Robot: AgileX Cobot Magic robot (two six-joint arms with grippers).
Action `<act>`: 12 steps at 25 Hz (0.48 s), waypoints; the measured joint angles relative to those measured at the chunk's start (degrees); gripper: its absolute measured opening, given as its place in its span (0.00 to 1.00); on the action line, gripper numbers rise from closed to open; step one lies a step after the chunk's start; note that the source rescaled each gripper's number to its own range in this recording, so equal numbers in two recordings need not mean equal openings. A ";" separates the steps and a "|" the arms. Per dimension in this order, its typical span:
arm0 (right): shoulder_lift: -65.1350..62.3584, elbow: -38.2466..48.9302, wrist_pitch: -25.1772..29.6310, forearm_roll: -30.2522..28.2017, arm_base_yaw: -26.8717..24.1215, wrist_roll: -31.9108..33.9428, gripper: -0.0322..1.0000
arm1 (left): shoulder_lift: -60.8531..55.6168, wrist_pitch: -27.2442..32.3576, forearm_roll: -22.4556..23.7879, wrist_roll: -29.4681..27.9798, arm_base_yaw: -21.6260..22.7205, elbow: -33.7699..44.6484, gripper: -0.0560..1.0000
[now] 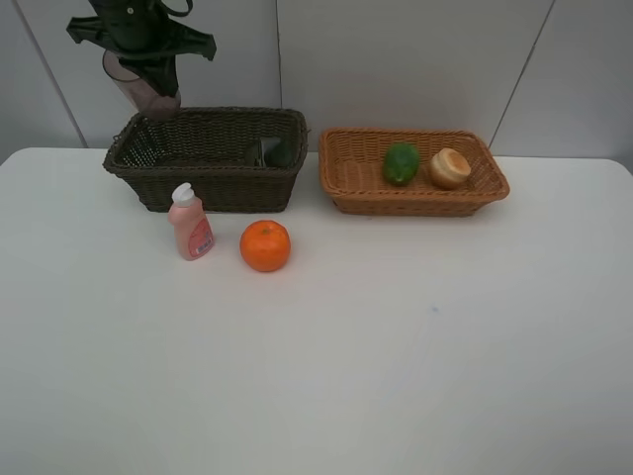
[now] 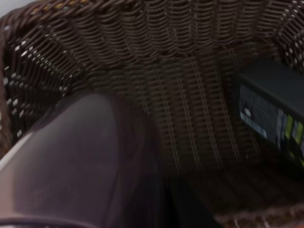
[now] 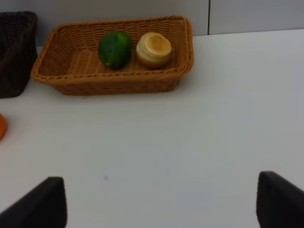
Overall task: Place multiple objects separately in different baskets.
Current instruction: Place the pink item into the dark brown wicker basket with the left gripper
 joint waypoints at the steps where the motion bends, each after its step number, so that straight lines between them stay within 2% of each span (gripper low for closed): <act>1: 0.00 0.00 0.00 0.00 0.00 0.00 0.83 | 1.40 -0.11 -0.04 0.00 0.00 -0.94 0.05; 6: 0.00 0.00 0.00 0.00 0.00 0.00 0.83 | 8.50 -0.30 -0.23 0.00 0.18 -5.68 0.05; 12: 0.00 0.00 0.00 0.00 0.00 0.00 0.83 | 11.97 -0.49 -0.35 0.00 0.93 -6.62 0.05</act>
